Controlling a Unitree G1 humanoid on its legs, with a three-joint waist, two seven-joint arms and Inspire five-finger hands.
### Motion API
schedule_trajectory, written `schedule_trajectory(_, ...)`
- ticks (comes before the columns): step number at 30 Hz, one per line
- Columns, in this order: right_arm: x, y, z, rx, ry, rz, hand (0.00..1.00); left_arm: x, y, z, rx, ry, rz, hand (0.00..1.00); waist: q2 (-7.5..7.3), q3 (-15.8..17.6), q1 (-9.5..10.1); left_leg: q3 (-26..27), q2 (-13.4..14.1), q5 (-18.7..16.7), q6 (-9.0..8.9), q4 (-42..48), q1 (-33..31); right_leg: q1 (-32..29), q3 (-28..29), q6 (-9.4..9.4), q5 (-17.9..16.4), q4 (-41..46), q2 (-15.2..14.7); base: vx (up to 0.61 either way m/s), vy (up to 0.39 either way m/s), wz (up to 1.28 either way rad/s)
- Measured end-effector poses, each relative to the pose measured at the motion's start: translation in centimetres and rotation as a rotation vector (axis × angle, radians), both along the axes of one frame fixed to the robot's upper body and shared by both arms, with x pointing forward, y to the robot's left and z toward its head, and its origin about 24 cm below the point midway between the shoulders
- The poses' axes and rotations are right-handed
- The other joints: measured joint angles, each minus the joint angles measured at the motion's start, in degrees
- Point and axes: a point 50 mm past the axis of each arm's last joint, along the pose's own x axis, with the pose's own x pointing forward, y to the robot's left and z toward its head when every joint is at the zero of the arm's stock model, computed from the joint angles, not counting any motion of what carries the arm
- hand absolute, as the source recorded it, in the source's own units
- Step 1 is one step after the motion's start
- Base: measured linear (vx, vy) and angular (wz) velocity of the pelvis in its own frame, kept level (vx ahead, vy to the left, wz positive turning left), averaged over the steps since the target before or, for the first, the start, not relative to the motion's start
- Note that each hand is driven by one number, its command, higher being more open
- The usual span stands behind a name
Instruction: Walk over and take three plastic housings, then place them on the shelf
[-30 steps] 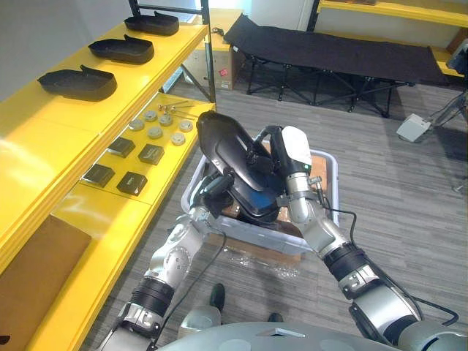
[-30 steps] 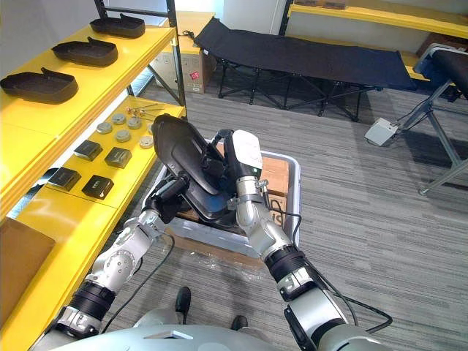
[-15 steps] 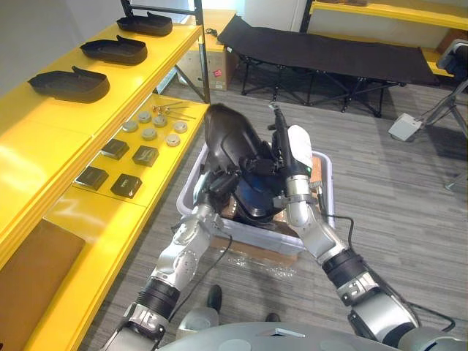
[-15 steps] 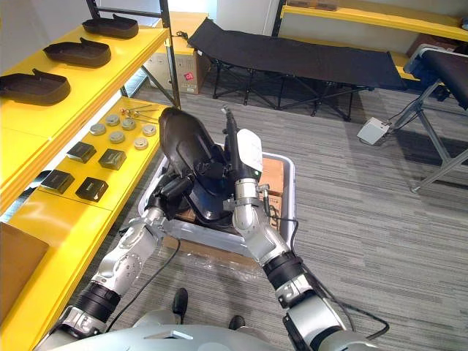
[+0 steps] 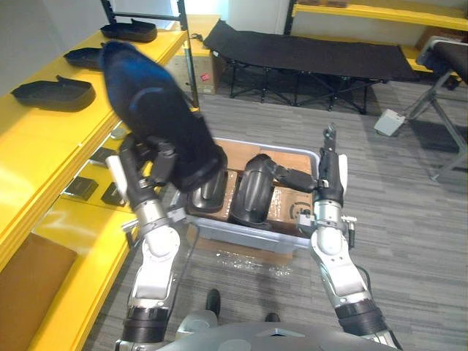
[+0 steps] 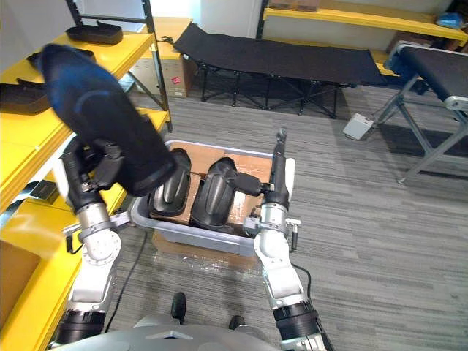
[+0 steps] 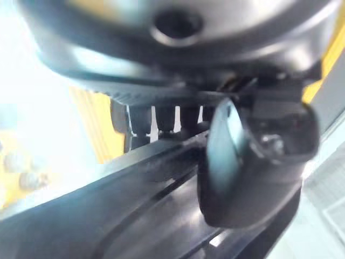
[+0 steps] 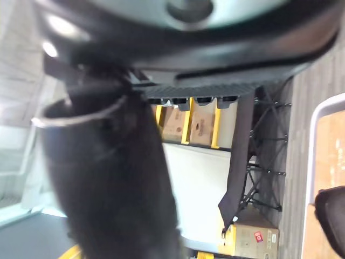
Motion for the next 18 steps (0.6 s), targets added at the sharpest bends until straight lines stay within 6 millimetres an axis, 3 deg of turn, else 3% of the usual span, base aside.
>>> schedule_trajectory(2,-1.2,-1.1,-1.3,0.052,0.056,-0.037,1.00,-0.9,0.8,-0.7,0.005,0.032,0.050,0.00,-0.17,-0.24,-0.20,0.74,0.01,-0.30,0.03,0.01,0.00,-0.30,0.67,0.07,0.05,-0.02,-0.08,0.03,-0.006,-0.15)
schedule_trajectory(8,-2.7,-1.5,-2.9,0.060,0.130,-0.016,1.00,-2.2,1.1,-2.2,-0.054,0.087,0.049,0.00,-0.46,-1.34,-1.58,2.10,0.06,-0.93,-0.02,0.07,-0.02,-0.88,2.05,0.39,0.53,0.03,-0.16,0.04,-0.008,-0.14)
schedule_trajectory(13,-4.4,-2.5,-5.0,0.147,0.221,0.022,1.00,-3.2,0.9,-3.1,-0.231,0.053,-0.051,0.00,0.10,-1.92,-1.65,2.95,0.20,-1.05,-0.09,0.04,0.19,-1.22,3.18,0.41,0.55,0.04,-0.13,0.02,-0.009,-0.10)
schedule_trajectory(18,-4.7,-1.9,-6.4,0.152,0.289,0.094,1.00,-5.1,1.9,-3.7,-0.264,0.085,-0.035,0.00,0.98,-2.47,-1.36,1.90,0.17,-1.22,-0.31,0.01,0.11,-0.88,2.31,0.45,0.18,-0.04,-0.07,0.00,-0.009,0.08)
